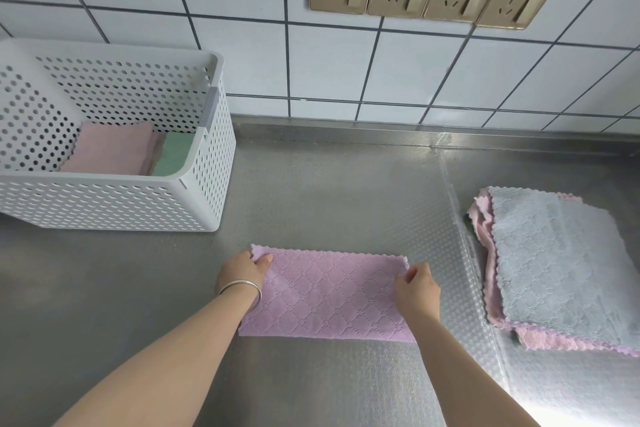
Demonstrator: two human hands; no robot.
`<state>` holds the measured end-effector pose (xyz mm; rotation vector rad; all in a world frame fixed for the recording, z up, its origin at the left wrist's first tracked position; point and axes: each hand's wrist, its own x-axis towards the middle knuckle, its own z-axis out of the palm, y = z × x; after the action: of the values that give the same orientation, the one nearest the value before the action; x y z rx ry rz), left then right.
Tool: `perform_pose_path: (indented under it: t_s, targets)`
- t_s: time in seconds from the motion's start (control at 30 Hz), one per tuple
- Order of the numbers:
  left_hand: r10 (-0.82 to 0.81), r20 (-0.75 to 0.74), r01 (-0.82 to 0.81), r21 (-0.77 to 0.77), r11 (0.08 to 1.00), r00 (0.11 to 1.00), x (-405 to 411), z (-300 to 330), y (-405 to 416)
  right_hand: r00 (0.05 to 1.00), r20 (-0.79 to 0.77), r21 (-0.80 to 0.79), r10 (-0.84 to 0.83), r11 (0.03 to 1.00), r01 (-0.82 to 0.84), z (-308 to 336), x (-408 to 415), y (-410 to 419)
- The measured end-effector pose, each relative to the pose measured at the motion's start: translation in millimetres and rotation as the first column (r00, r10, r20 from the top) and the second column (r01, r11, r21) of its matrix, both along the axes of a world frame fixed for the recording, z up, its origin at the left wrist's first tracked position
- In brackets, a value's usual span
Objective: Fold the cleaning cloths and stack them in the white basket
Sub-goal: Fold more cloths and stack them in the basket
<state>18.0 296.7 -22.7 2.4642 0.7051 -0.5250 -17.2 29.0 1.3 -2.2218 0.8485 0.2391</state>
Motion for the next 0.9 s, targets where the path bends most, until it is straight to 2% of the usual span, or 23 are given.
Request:
perform_pose_path:
  t_s: [0.17, 0.43, 0.5, 0.57, 0.63, 0.67, 0.73, 0.8, 0.87, 0.9]
  targets:
    - [0.006, -0.013, -0.005, 0.041, 0.999, 1.0, -2.3, -0.3, -2.1, 1.0, 0.019, -0.015, -0.001, 1.0, 0.001, -0.8, -2.0, -0.2]
    - [0.04, 0.018, -0.041, 0.052, 0.998, 0.999, -6.1, 1.7, -5.3, 0.996, -0.092, -0.103, 0.017, 0.994, -0.027, -0.3, 4.6, 8.7]
    - [0.124, 0.082, -0.122, -0.02, 0.992, 0.989, -14.0, 3.7, -7.2, 0.992, -0.124, -0.123, 0.018, 0.992, -0.033, 0.4, 5.8, 10.8]
    - [0.218, 0.167, -0.189, -0.175, 0.966, 0.961, -25.6, 8.7, -9.3, 0.991, -0.129, -0.132, 0.019, 0.991, -0.037, -0.3, 4.7, 9.2]
    - [0.246, 0.238, -0.165, -0.313, 0.935, 0.94, -39.0, 11.3, -8.8, 0.991, -0.127, -0.141, 0.034, 0.989, -0.052, -2.2, 0.9, 5.5]
    - [0.208, 0.286, -0.109, -0.327, 0.939, 0.935, -46.0, 10.3, -7.8, 0.992, -0.121, -0.148, 0.046, 0.987, -0.063, -3.4, -2.1, 3.0]
    - [0.075, 0.391, 0.029, -0.253, 0.967, 0.917, -60.0, 3.1, -4.9, 0.993, -0.085, -0.194, 0.088, 0.976, -0.103, -7.0, -9.3, -0.8]
    - [-0.145, 0.464, 0.175, -0.021, 0.984, 0.874, -68.7, -5.4, -3.3, 0.982, -0.012, -0.396, 0.19, 0.901, -0.179, -12.6, -18.1, 1.0]
    - [-0.413, 0.437, 0.351, 0.219, 0.91, 0.799, -72.0, -12.2, -5.7, 0.933, 0.082, -0.569, 0.35, 0.785, -0.245, -18.7, -28.9, 14.4]
    - [-0.516, 0.393, 0.421, 0.304, 0.854, 0.761, -72.4, -14.9, -8.5, 0.894, 0.12, -0.595, 0.431, 0.753, -0.283, -21.2, -34.1, 25.5]
